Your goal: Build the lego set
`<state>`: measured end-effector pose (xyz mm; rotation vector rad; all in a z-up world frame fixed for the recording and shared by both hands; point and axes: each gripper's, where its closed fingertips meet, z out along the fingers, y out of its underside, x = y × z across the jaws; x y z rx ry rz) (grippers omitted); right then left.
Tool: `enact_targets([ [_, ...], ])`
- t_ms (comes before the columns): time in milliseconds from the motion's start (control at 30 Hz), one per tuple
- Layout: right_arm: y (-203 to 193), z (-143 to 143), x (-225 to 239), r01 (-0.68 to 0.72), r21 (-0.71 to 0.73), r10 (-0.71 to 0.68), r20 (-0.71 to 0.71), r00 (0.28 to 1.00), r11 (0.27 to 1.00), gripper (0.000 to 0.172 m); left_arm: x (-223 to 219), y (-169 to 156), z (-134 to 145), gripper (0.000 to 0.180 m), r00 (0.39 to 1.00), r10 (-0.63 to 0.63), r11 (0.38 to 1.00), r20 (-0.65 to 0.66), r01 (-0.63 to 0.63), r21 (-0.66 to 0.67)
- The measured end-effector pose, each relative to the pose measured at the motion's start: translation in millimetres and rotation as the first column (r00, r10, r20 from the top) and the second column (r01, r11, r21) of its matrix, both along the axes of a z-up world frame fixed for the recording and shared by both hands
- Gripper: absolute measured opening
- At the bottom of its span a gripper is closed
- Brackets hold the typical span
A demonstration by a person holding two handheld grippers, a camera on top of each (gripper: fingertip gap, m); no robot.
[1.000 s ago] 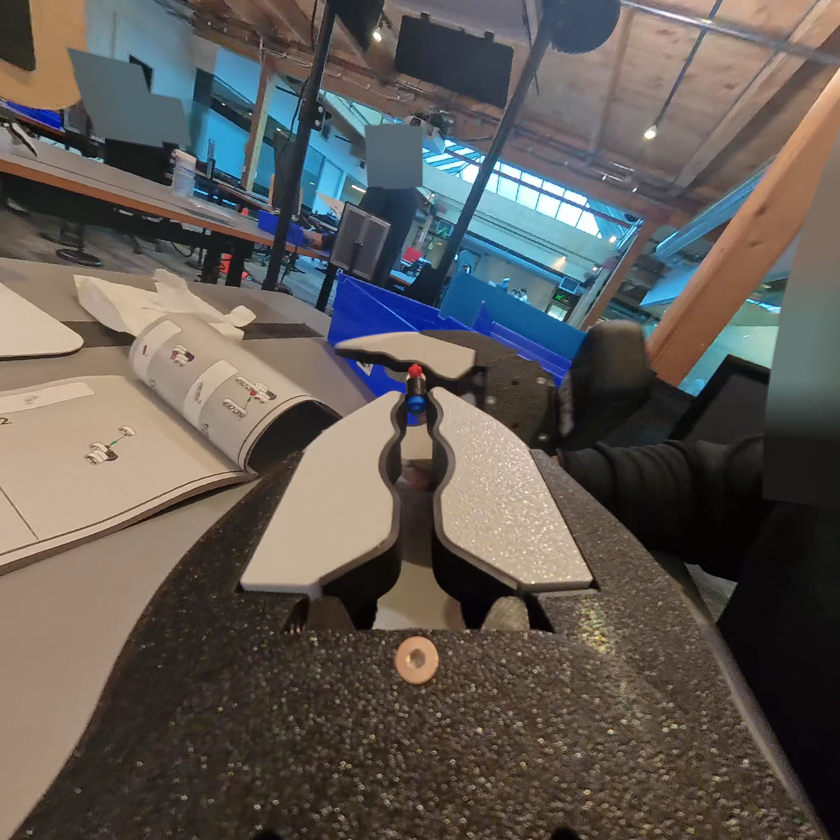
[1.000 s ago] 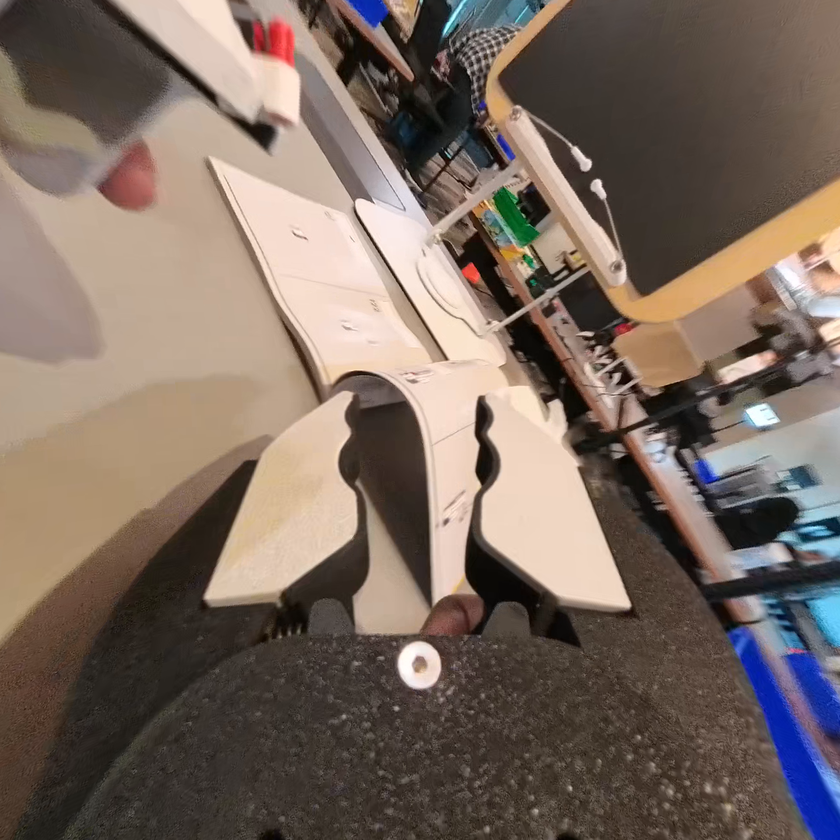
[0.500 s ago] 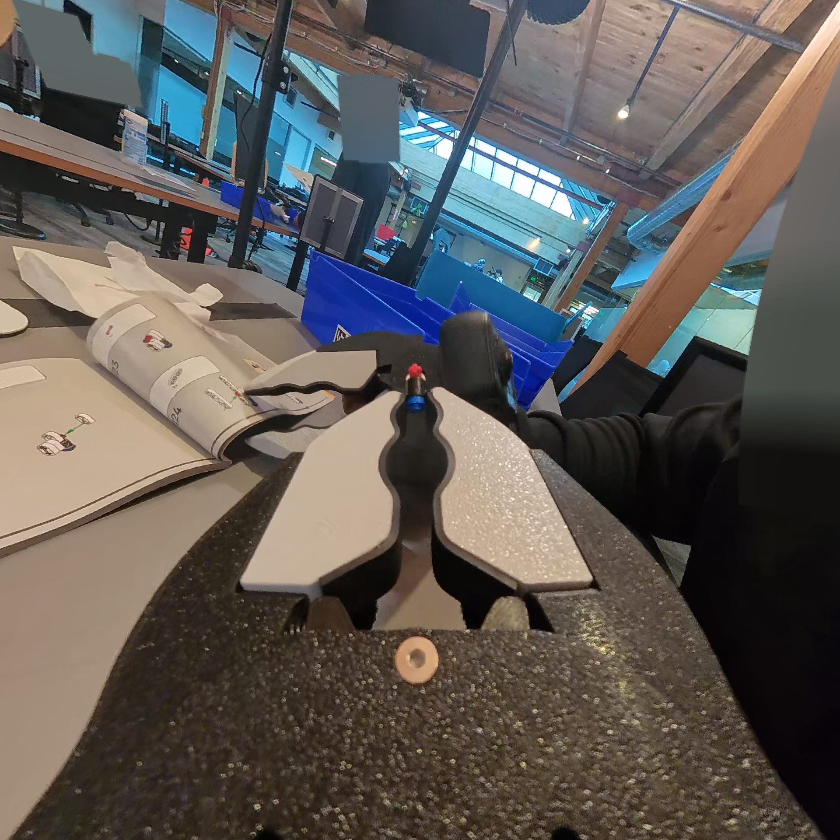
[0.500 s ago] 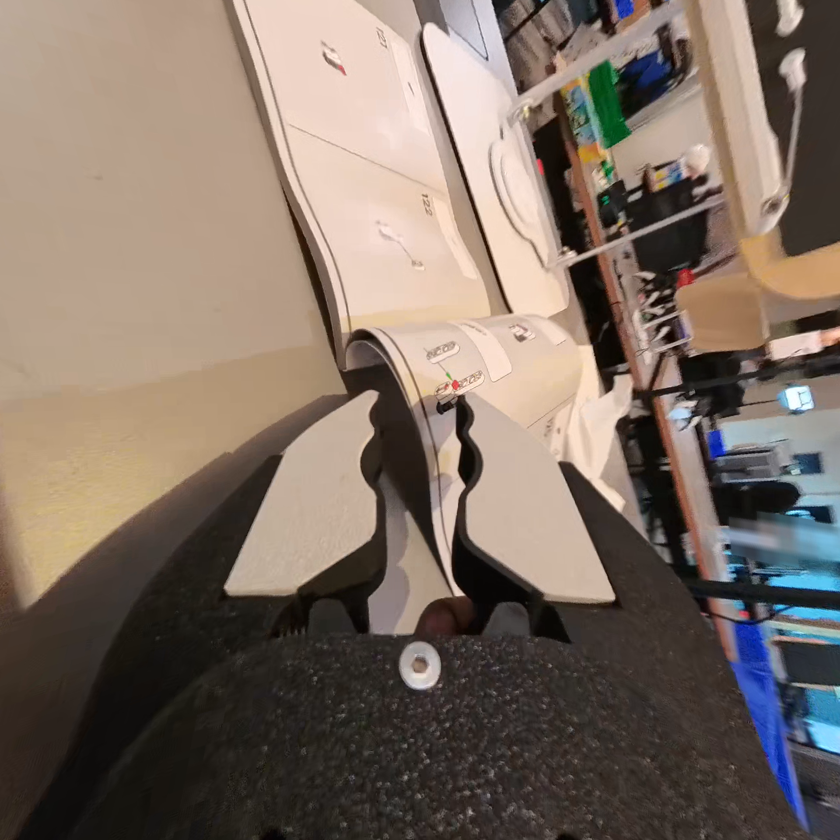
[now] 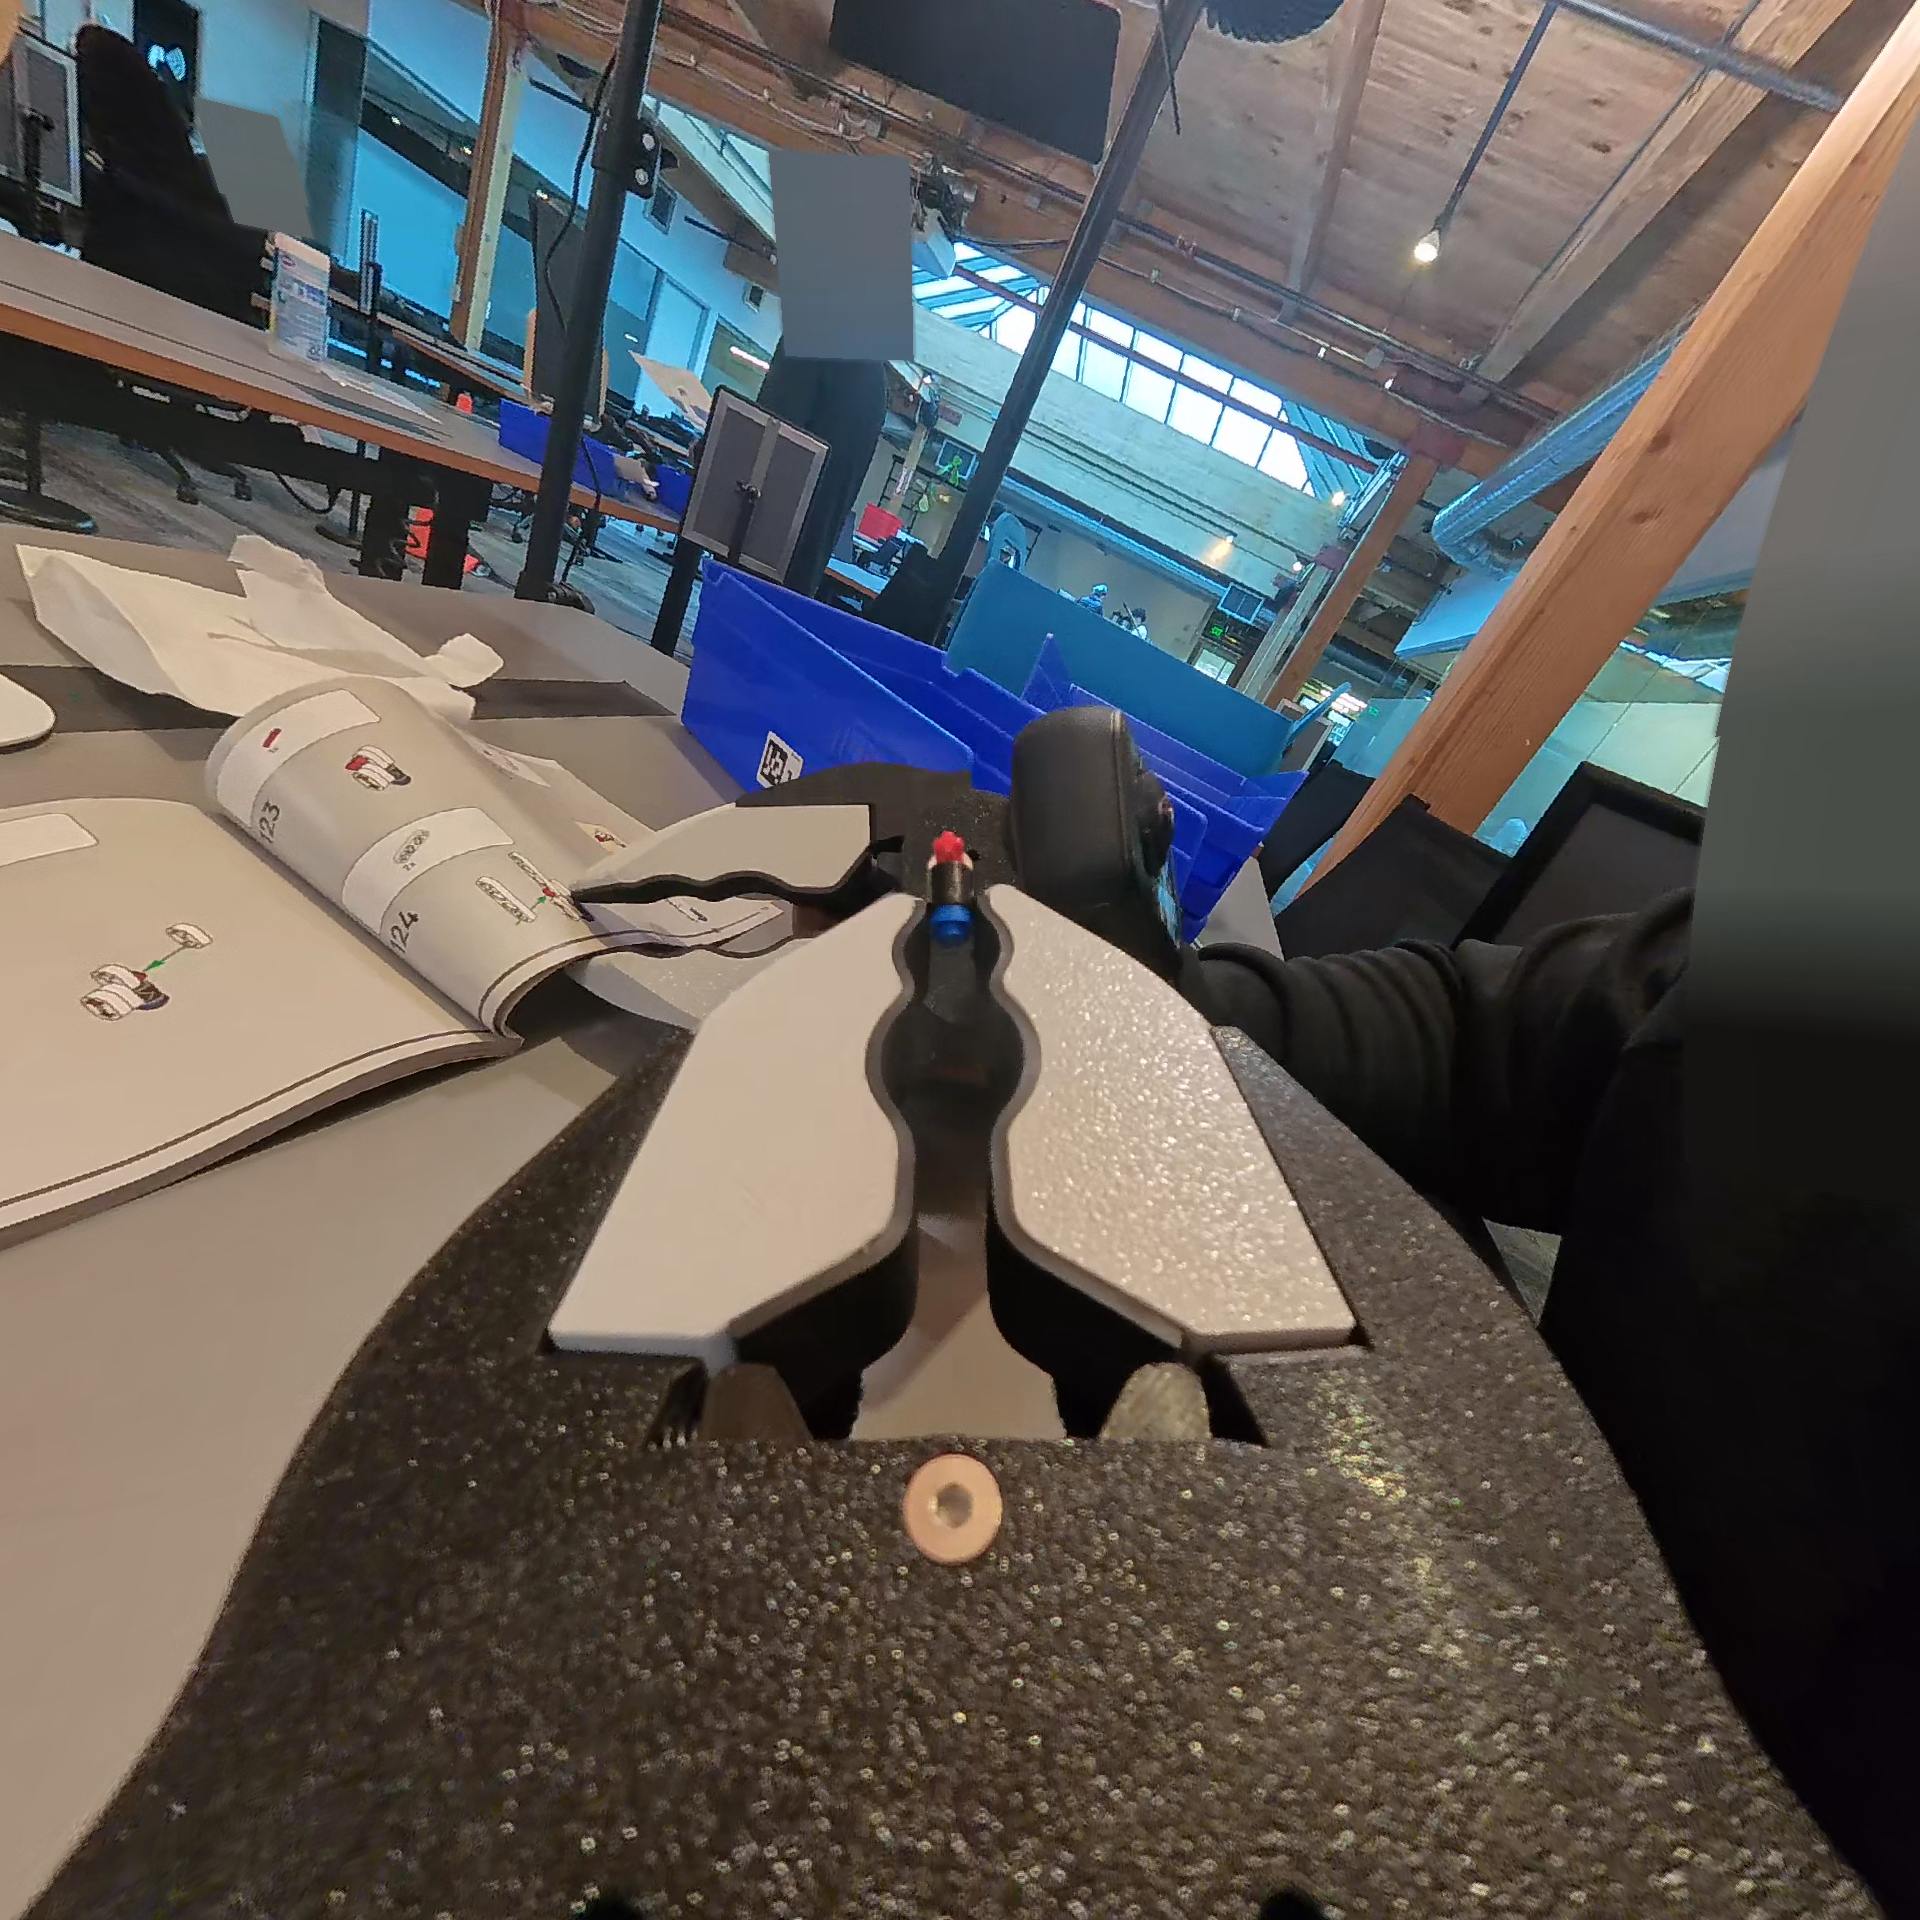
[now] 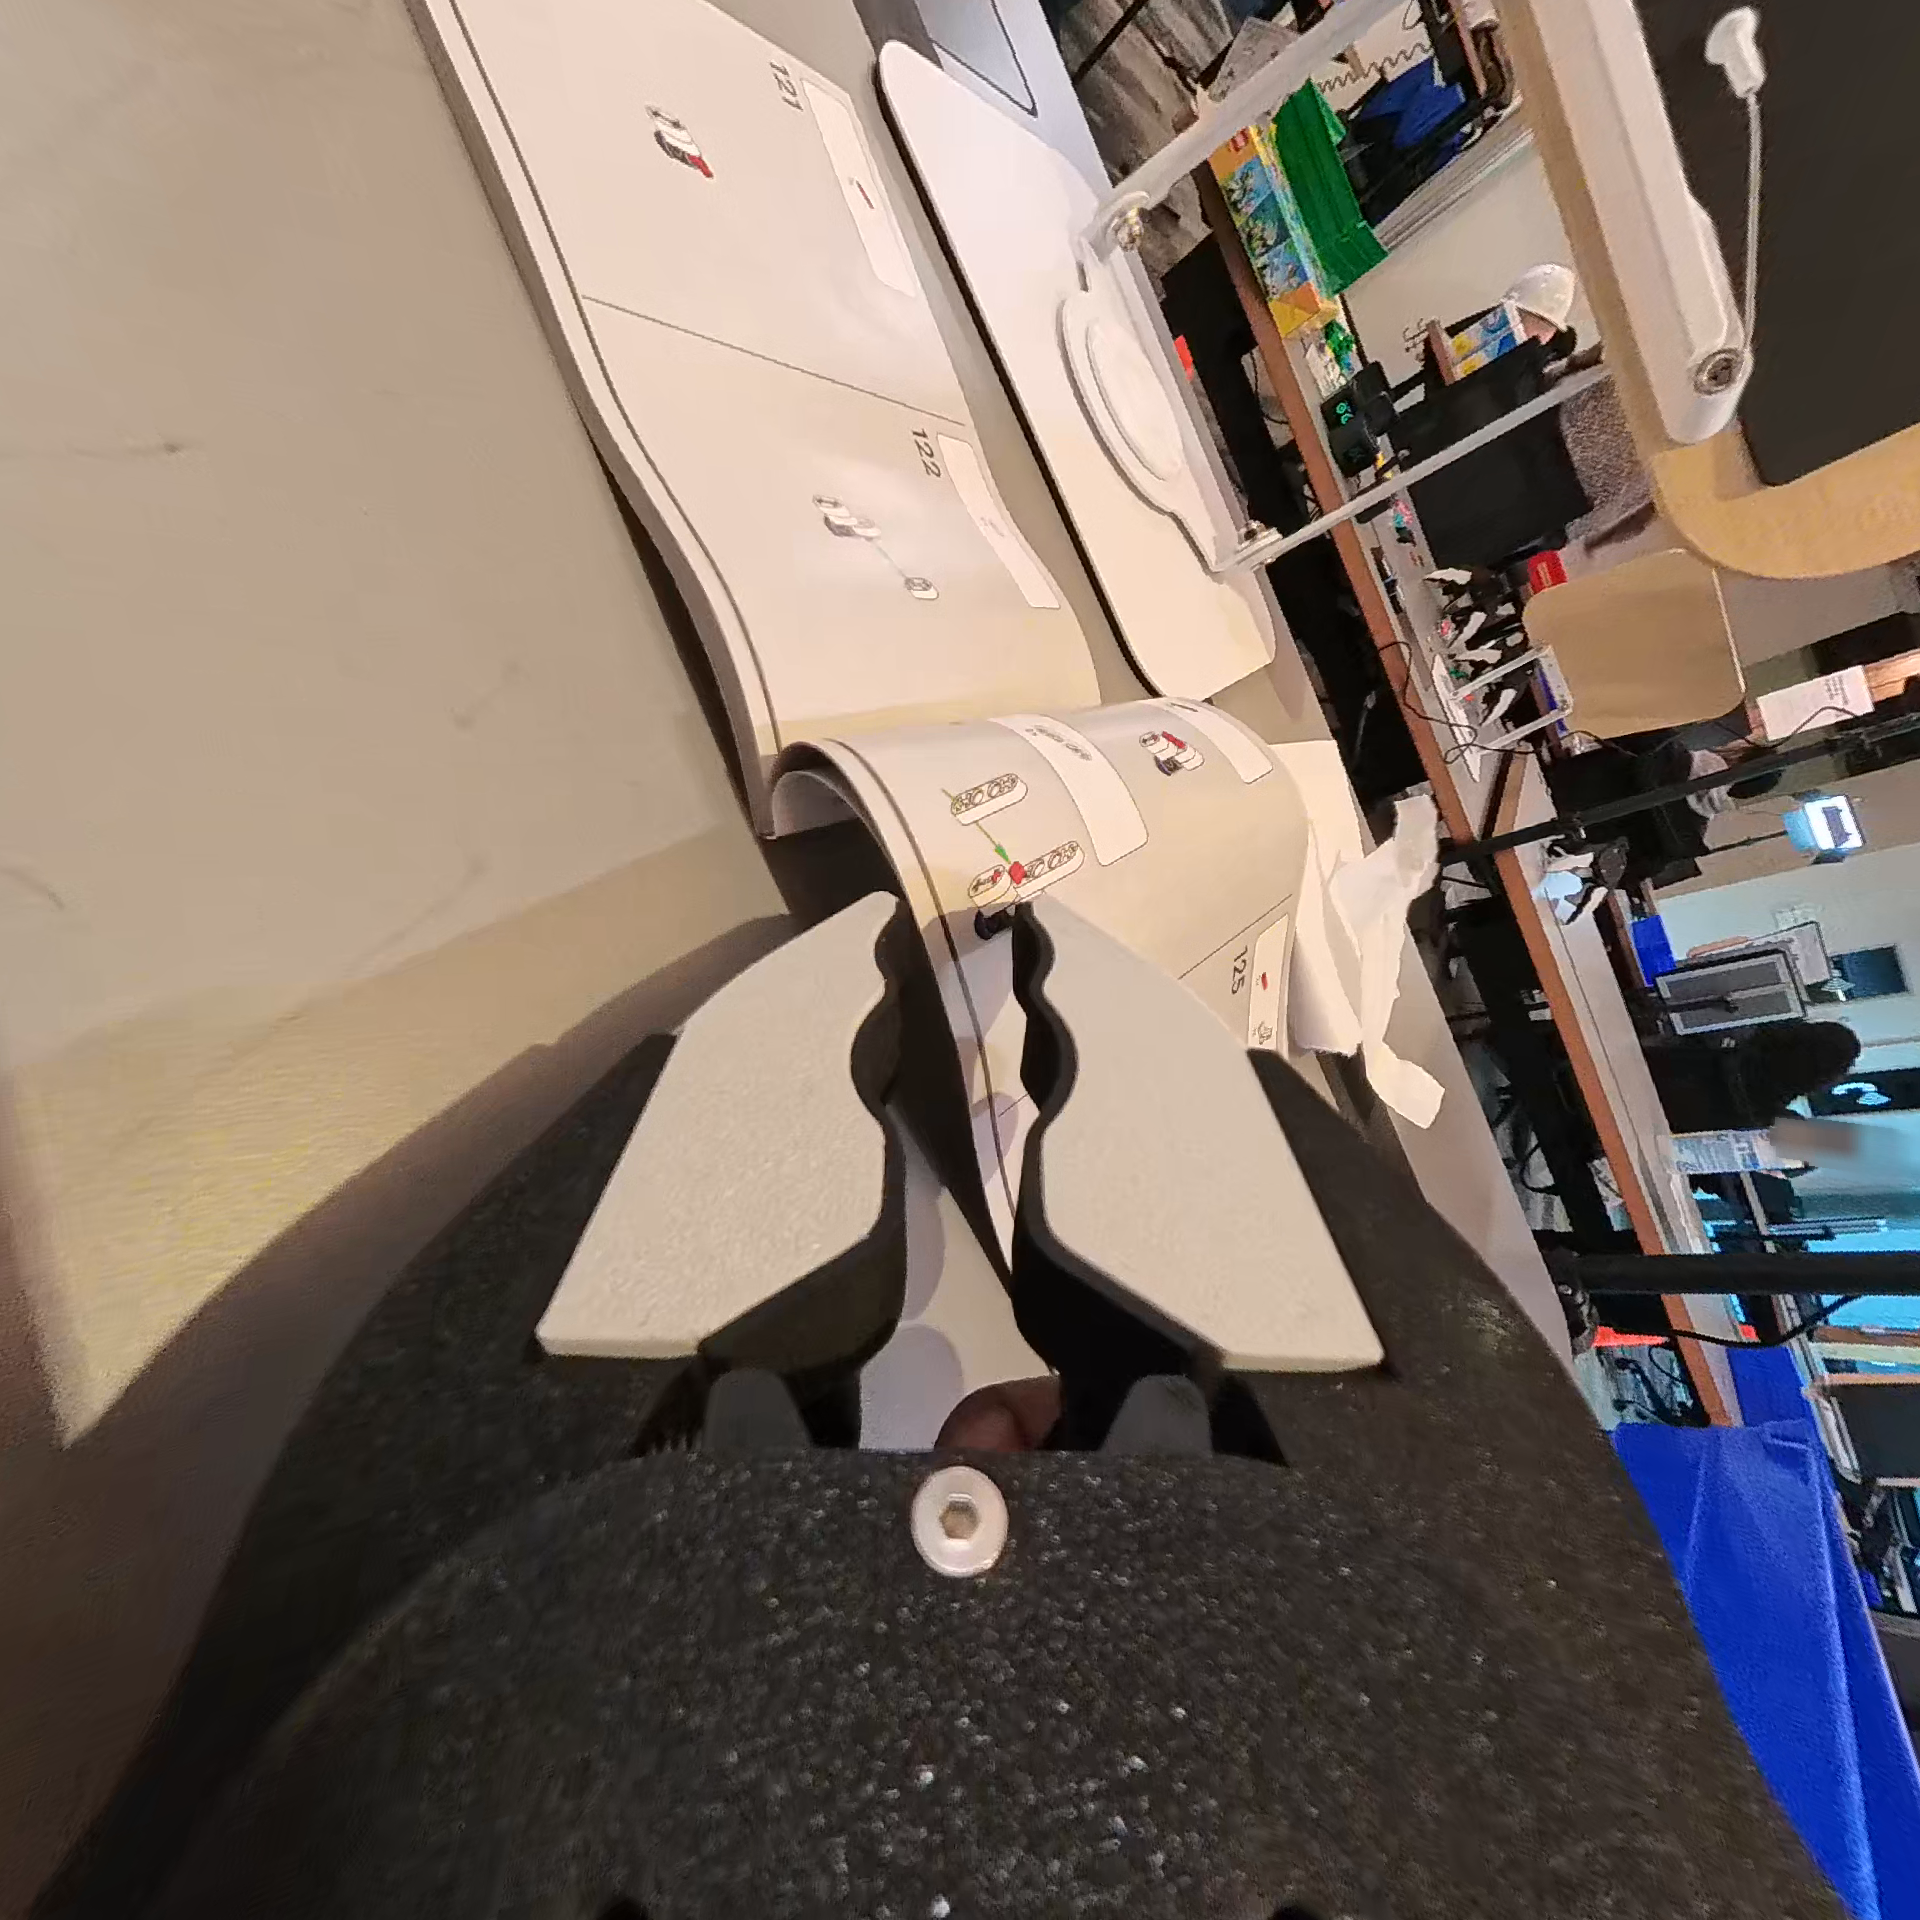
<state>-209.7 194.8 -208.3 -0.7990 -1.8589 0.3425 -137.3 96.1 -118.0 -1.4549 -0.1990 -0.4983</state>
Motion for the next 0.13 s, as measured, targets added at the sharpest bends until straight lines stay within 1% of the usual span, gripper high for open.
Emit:
enact_targets([
  [133,-0.2,0.1,-0.5,0.002,0.015,-0.002,-0.008,1.0,1.0,0.017,-1.0,-2.6,0.3,0.008,1.0,0.003,1.0,0.008,-0.003,0.004],
])
